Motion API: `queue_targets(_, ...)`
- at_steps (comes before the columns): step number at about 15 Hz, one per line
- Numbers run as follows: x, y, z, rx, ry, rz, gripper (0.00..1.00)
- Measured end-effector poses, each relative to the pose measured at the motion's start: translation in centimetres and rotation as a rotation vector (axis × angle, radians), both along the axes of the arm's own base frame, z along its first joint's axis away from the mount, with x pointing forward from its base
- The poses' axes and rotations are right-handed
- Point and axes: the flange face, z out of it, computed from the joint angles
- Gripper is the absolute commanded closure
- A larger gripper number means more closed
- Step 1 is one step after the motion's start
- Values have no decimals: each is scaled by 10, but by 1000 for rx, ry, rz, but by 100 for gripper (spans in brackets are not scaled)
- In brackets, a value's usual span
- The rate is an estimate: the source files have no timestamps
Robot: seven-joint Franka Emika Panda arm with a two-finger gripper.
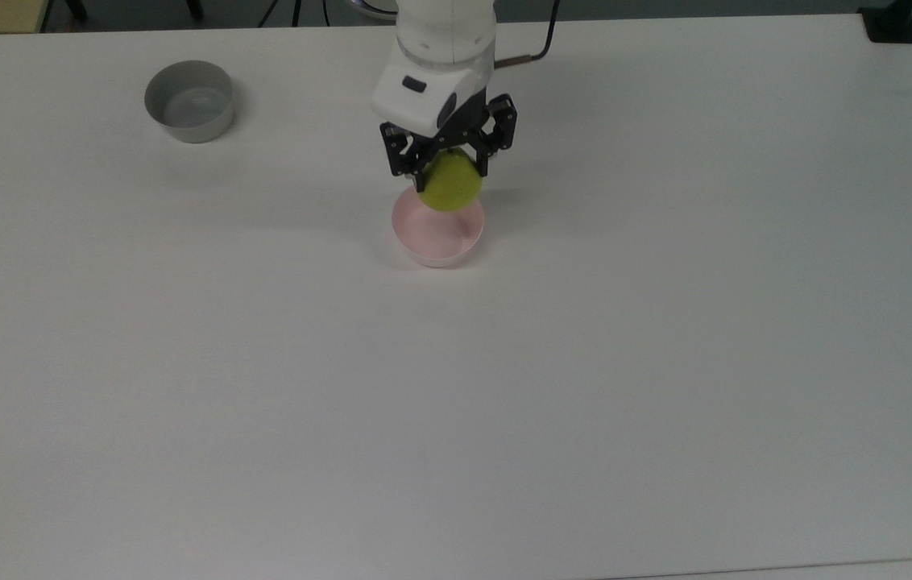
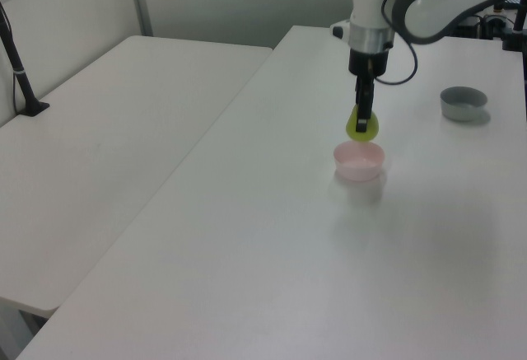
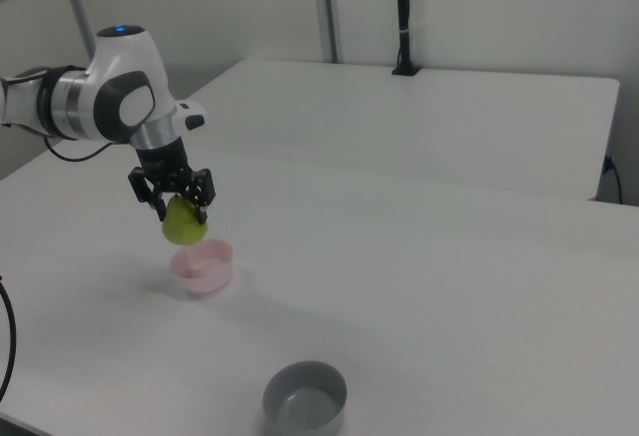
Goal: Place the pear in the bowl
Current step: 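Carry the pear over the pink bowl and lower it in, then open the gripper to release the pear into the pink bowl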
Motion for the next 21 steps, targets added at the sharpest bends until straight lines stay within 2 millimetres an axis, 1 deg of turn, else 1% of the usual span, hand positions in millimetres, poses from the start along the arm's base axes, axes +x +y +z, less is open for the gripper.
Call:
queue_targets(2, 4, 1, -16, -7, 11, 1, 85)
queue_targets(4, 8, 2, -27, -9, 5, 0, 85)
queue_targets(11, 12, 10, -59, -45, 21, 31, 85)
queue_targets(12, 13, 10, -62, -47, 20, 32, 83)
queue_targets(13, 14, 10, -65, -48, 19, 32, 78)
queue_targets(14, 14, 10, -68, -49, 19, 31, 69)
queue_targets(16, 15, 9, -72, -51, 20, 26, 22)
queue_targets(17, 16, 8, -72, -51, 20, 24, 12)
queue_targets(18, 16, 7, -72, -51, 20, 17, 2)
queue_targets(19, 16, 6, -72, -51, 20, 10, 0)
queue_targets(21, 17, 3, -72, -51, 19, -1, 0)
